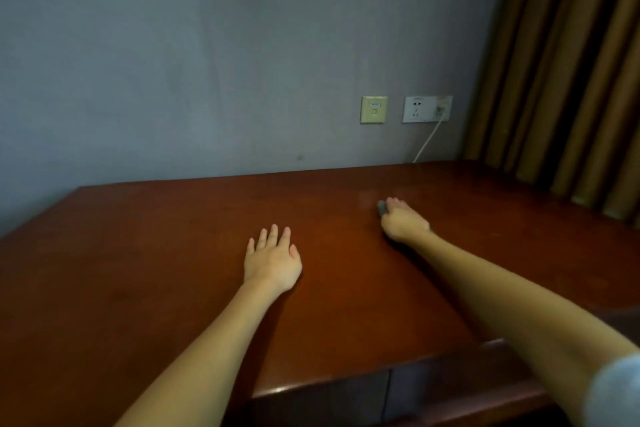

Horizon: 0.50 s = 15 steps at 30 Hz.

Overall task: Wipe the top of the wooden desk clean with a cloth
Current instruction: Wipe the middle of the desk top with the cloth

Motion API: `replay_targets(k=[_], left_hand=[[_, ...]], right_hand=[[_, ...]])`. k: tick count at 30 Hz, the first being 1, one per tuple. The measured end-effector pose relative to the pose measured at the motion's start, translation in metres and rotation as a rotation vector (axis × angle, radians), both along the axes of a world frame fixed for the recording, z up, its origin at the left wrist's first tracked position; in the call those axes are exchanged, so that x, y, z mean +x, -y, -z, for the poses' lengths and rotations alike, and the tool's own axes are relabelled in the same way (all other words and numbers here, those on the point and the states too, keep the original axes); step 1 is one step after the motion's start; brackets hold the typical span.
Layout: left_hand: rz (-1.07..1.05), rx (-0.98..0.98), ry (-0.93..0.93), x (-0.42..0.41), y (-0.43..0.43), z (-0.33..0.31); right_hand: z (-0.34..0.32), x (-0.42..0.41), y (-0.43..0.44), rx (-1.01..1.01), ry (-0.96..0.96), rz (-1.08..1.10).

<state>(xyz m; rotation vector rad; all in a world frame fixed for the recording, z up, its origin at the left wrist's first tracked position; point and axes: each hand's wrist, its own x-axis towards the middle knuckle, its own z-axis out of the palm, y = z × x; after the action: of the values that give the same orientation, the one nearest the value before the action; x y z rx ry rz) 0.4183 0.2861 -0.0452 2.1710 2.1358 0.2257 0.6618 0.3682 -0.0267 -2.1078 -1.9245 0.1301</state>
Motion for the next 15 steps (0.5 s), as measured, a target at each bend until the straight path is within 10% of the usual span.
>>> replay_targets(k=[9,15], left_hand=[[-0.011,-0.004,0.022,0.004,0.052,-0.002],[-0.014,0.003,0.016,0.005,0.05,0.0]], right_hand=[[0.008,-0.067,0.143,0.0,0.079,-0.546],[0.002,0.064,0.143,-0.044,0.022,-0.289]])
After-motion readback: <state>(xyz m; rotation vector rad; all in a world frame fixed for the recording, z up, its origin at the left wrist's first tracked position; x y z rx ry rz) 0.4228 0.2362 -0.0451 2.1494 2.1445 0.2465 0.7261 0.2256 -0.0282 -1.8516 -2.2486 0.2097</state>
